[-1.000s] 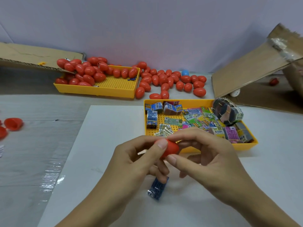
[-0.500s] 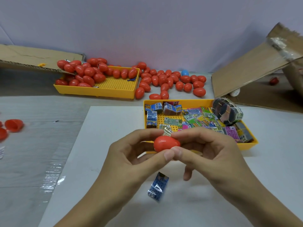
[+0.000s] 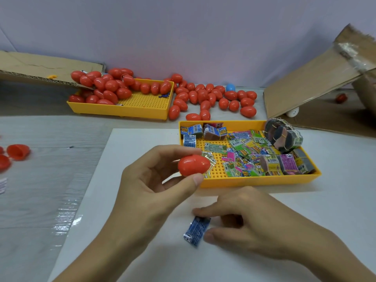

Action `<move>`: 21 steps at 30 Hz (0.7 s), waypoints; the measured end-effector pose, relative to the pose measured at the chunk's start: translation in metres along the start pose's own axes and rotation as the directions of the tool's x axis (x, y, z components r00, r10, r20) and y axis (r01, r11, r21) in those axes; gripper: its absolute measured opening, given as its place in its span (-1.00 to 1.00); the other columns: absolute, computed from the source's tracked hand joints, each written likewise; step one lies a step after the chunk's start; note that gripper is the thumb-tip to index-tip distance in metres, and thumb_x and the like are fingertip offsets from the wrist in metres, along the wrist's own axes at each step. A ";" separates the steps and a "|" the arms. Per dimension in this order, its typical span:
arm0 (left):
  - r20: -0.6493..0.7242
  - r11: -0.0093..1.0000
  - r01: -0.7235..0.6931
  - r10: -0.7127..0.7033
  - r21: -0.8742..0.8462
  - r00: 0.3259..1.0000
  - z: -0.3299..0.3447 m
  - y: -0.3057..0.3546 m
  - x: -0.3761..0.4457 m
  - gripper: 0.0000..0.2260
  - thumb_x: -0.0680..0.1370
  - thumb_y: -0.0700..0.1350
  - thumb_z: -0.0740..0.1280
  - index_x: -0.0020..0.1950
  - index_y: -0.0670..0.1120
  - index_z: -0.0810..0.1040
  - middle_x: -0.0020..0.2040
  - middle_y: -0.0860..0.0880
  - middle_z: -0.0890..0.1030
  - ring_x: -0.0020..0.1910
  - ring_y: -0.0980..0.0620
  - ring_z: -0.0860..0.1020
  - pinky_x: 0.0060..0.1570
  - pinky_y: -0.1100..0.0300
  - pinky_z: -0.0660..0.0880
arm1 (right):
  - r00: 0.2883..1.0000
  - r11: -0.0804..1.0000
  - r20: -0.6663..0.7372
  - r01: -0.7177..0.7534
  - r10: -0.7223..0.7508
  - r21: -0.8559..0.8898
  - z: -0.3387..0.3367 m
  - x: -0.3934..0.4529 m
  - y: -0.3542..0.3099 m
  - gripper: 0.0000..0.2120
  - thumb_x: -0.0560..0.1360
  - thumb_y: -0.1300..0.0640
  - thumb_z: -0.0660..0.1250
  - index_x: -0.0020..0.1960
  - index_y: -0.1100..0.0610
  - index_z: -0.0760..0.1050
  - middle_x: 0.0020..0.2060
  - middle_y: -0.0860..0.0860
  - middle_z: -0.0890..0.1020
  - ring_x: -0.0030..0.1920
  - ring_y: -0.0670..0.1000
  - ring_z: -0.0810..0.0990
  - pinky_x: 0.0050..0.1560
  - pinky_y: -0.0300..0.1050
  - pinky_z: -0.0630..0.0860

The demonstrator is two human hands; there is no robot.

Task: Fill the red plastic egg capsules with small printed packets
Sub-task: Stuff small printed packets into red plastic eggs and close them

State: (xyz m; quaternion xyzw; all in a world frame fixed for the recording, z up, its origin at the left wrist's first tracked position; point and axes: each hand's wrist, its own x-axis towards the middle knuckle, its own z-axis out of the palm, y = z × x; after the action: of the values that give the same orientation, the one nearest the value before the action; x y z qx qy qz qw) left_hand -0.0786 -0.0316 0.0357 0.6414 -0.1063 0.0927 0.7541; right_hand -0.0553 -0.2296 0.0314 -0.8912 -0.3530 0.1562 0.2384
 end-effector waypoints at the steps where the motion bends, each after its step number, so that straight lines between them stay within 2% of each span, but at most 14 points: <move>1: -0.005 1.000 -0.005 0.005 -0.008 1.000 0.000 0.000 0.000 -0.73 0.36 -0.19 0.50 0.03 0.00 0.67 0.06 -0.07 0.71 0.08 -0.03 0.68 -0.01 0.29 0.58 | 1.000 1.000 -0.008 0.003 -0.003 0.023 0.000 0.001 0.000 -0.63 0.43 -0.24 0.35 0.24 -0.33 0.51 -0.30 -0.18 0.55 -0.25 -0.14 0.51 -0.28 -0.07 0.46; 4: -0.029 1.000 -0.004 0.003 -0.020 1.000 -0.001 -0.003 0.000 -0.75 0.35 -0.18 0.49 -0.01 0.02 0.64 0.06 -0.10 0.71 0.11 -0.09 0.66 0.00 0.19 0.60 | 0.998 0.997 -0.061 0.022 -0.017 0.080 0.002 0.002 -0.002 -0.74 0.47 -0.17 0.36 0.13 -0.21 0.64 -0.25 -0.18 0.65 -0.26 -0.15 0.53 -0.27 -0.05 0.48; 6: -0.055 1.000 0.003 -0.005 -0.028 0.998 -0.003 -0.004 0.001 -0.77 0.34 -0.16 0.46 -0.02 0.03 0.63 0.03 -0.12 0.71 0.10 -0.13 0.67 0.00 0.14 0.61 | 0.994 0.996 -0.111 0.007 0.002 0.086 0.004 0.002 -0.002 -0.81 0.49 -0.10 0.38 0.05 -0.13 0.68 -0.31 -0.16 0.65 -0.30 -0.13 0.53 -0.30 -0.07 0.47; 9: -0.093 0.999 -0.001 -0.003 -0.036 0.996 -0.005 -0.003 0.003 -0.80 0.35 -0.14 0.43 -0.05 0.03 0.64 -0.01 -0.13 0.70 0.04 -0.16 0.68 -0.02 0.15 0.62 | 0.978 0.999 -0.208 -0.004 0.012 0.041 0.006 0.001 -0.001 -0.91 0.49 -0.01 0.40 -0.09 -0.05 0.67 -0.53 -0.16 0.41 -0.42 -0.11 0.42 -0.41 -0.18 0.31; 10: -0.103 1.000 -0.004 0.002 -0.013 0.995 -0.005 -0.004 0.004 -0.82 0.37 -0.16 0.42 -0.06 0.02 0.66 -0.04 -0.12 0.70 0.01 -0.14 0.69 -0.04 0.15 0.63 | 0.968 0.997 -0.247 -0.015 0.035 0.082 0.006 0.001 -0.001 -0.94 0.49 0.03 0.41 -0.14 -0.03 0.65 -0.55 -0.13 0.36 -0.46 -0.11 0.37 -0.42 -0.23 0.24; 12: -0.115 0.998 0.001 0.006 0.059 0.993 -0.007 -0.005 0.004 -0.83 0.43 -0.25 0.37 -0.12 -0.01 0.69 -0.09 -0.07 0.69 -0.06 -0.07 0.70 -0.08 0.15 0.63 | 0.937 0.923 -0.304 -0.047 0.173 0.381 0.003 0.001 -0.003 -0.90 0.47 0.12 0.46 -0.23 0.02 0.63 -0.56 -0.13 0.31 -0.50 -0.13 0.27 -0.45 -0.33 0.19; 13: -0.113 0.996 0.001 0.009 0.087 0.994 -0.007 -0.006 0.005 -0.79 0.45 -0.28 0.30 -0.15 -0.03 0.70 -0.10 -0.06 0.68 -0.08 -0.04 0.69 -0.10 0.16 0.63 | 0.921 0.813 -0.287 -0.052 0.263 0.580 -0.001 0.001 -0.004 -0.90 0.44 0.14 0.46 -0.26 0.04 0.63 -0.56 -0.13 0.30 -0.51 -0.15 0.24 -0.47 -0.35 0.20; 14: -0.105 0.995 -0.001 0.012 0.099 0.994 -0.007 -0.006 0.004 -0.75 0.46 -0.29 0.25 -0.17 -0.06 0.70 -0.09 -0.05 0.65 -0.08 -0.03 0.67 -0.12 0.18 0.62 | 0.915 0.651 -0.218 -0.062 0.341 0.756 -0.005 0.001 -0.005 -0.91 0.40 0.13 0.44 -0.28 0.05 0.63 -0.56 -0.12 0.30 -0.53 -0.12 0.22 -0.51 -0.33 0.19; 16: -0.086 0.993 0.002 0.009 0.121 0.996 -0.004 -0.005 0.003 -0.76 0.46 -0.29 0.24 -0.20 -0.11 0.70 -0.06 -0.04 0.62 -0.06 -0.02 0.64 -0.15 0.21 0.60 | 0.938 0.273 -0.022 -0.078 0.347 0.959 -0.012 0.002 -0.005 -0.95 0.37 0.14 0.41 -0.27 0.07 0.60 -0.56 -0.06 0.30 -0.58 -0.12 0.19 -0.57 -0.32 0.15; 17: -0.069 0.989 0.001 0.010 0.149 0.998 -0.002 -0.006 0.001 -0.81 0.46 -0.26 0.28 -0.18 -0.11 0.69 -0.05 -0.02 0.61 -0.05 -0.02 0.63 -0.15 0.22 0.60 | 0.953 0.108 0.053 -0.088 0.297 0.990 -0.013 0.002 -0.005 -0.95 0.36 0.15 0.45 -0.21 0.10 0.59 -0.55 -0.06 0.29 -0.58 -0.14 0.19 -0.58 -0.33 0.15; 19: -0.019 0.978 0.001 0.003 0.211 1.000 0.002 -0.005 -0.002 -0.88 0.45 -0.10 0.37 -0.13 -0.07 0.70 -0.02 0.01 0.60 -0.02 -0.03 0.62 -0.14 0.22 0.60 | 0.974 -0.149 0.144 -0.118 0.177 0.982 -0.013 0.001 -0.002 -0.74 0.29 0.17 0.58 -0.10 0.11 0.57 -0.55 -0.06 0.29 -0.57 -0.15 0.20 -0.60 -0.35 0.14; 21: 0.023 0.975 0.006 -0.011 0.223 1.000 0.007 -0.002 -0.005 -0.80 0.43 0.02 0.36 -0.09 -0.03 0.70 -0.01 0.02 0.60 0.01 -0.02 0.62 -0.12 0.26 0.59 | 0.974 -0.295 0.197 -0.156 0.113 0.943 -0.010 0.002 -0.002 -0.65 0.25 0.18 0.63 -0.05 0.10 0.56 -0.55 -0.07 0.27 -0.56 -0.15 0.20 -0.60 -0.35 0.09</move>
State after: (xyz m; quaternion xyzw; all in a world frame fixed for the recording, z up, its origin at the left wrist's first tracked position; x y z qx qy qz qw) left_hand -0.0830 -0.0383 0.0336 0.7233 -0.1014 0.0932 0.6767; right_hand -0.0508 -0.2304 0.0405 -0.3769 0.0126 0.4130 0.8290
